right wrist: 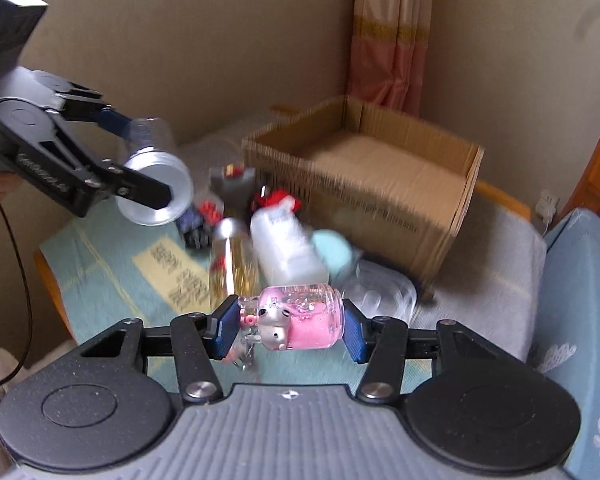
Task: Organize rigid objects
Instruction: 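Grasp the clear plastic jar with the left gripper while the right grasps the pink toy, then carry the jar and pink toy into the cardboard box and release both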
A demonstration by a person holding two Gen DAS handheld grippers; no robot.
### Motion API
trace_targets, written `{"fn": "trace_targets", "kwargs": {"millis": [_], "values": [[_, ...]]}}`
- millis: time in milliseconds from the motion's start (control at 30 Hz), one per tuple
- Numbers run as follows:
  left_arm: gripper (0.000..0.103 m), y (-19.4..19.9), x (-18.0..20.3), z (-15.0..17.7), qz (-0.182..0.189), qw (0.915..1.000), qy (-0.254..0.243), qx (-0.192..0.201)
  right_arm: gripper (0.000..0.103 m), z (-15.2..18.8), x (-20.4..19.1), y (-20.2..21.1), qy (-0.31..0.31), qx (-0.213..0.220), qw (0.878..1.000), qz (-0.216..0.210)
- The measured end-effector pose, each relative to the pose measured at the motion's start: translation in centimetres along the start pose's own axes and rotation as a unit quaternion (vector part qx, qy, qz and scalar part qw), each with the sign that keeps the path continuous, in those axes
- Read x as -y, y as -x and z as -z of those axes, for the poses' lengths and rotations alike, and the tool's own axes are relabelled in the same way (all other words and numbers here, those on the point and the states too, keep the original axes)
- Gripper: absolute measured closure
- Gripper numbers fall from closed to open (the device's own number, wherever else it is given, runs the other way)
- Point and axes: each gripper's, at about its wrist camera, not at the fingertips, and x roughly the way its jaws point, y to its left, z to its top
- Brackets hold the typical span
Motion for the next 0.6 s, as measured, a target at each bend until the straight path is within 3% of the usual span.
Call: {"fn": "trace_targets", "kwargs": {"millis": [233, 400, 600], "values": [[0.012, -1.5, -0.9, -6.6, -0.005, 0.9993, -0.016, 0.035, 0.048, -4.6, 2.3, 1.6, -0.010, 0.044, 0.999, 0.014], [0.012, -5.7, -2.2, -10.1, -0.014, 0.9996, -0.006, 0.025, 0.048, -7.9, 4.2, 1.5, -0.022, 0.064, 0.997, 0.031], [0.012, -10.5, -3.9, -11.1, -0.021, 0.9996, 0.016, -0.008, 0.048, -10.4, 6.0, 0.7, -0.028, 0.067, 0.996, 0.050]]}}
